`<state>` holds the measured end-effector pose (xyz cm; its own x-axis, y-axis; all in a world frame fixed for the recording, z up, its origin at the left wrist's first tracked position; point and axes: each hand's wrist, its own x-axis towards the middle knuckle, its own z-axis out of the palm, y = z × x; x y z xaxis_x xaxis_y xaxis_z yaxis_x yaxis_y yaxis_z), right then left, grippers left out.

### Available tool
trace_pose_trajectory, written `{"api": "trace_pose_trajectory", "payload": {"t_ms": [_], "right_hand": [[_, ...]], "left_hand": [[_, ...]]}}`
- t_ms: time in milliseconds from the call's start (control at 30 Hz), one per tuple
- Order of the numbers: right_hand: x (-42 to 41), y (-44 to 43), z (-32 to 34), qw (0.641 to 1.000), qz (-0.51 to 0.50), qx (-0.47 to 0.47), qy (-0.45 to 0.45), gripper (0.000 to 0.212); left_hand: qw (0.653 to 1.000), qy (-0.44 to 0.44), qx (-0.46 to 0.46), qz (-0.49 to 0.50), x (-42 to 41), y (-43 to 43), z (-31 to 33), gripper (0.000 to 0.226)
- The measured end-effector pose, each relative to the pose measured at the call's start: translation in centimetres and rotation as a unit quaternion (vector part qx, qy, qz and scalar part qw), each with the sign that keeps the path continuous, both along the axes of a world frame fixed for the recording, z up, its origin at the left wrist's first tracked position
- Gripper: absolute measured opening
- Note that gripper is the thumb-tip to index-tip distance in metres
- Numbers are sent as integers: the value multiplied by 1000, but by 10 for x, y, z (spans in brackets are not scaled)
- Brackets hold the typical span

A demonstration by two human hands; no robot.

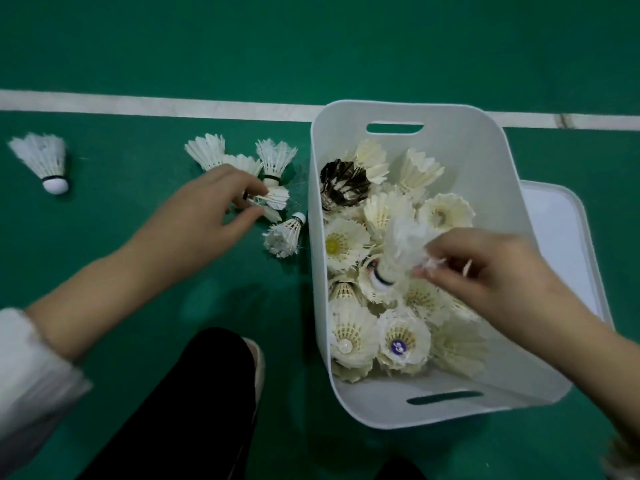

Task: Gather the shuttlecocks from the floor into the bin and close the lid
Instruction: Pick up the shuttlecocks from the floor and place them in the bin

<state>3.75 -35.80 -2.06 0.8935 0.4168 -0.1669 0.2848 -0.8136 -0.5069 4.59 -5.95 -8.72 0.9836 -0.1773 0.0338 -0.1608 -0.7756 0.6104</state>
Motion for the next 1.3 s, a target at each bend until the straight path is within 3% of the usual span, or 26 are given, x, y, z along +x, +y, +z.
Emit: {"api": "trace_pose_trajectory", "payload": {"t_ms": [100,267,367,467,633,733,867,1033,1100,1233,1300], "right_hand": [[-6,0,-31,995,48,-82,13,10],[-2,5,-46,986,92,-137,13,15],[1,2,-37,984,113,-137,-27,10],[-1,-2,-35,981,120,-146,-43,20],[-10,7,-60,964,151,-218,-27,28],[-7,6,-55,966,124,-226,17,10],[-6,12,-17,960,102,-251,70,32],[-4,76,42,992,101,-74,9,25],[-1,114,35,990,135,-38,27,28],[6,186,-20,983,155,-88,49,45],[12,207,-47,981,142,-114,68,43]], "left_hand": [[997,42,66,-19,19,2,-29,32],[988,78,126,-45,43,-15,-45,47],[985,77,134,-81,38,-25,-55,47],[985,89,120,-80,25,-29,-68,44],[965,149,194,-93,20,-34,-88,47],[975,106,186,-57,23,-28,-91,37],[994,47,101,-12,19,-17,-80,21],[992,73,36,94,4,5,-56,29],[987,88,9,134,-3,16,-49,34],[978,96,-38,180,-10,38,-40,39],[979,94,-45,173,-10,45,-38,40]]}}
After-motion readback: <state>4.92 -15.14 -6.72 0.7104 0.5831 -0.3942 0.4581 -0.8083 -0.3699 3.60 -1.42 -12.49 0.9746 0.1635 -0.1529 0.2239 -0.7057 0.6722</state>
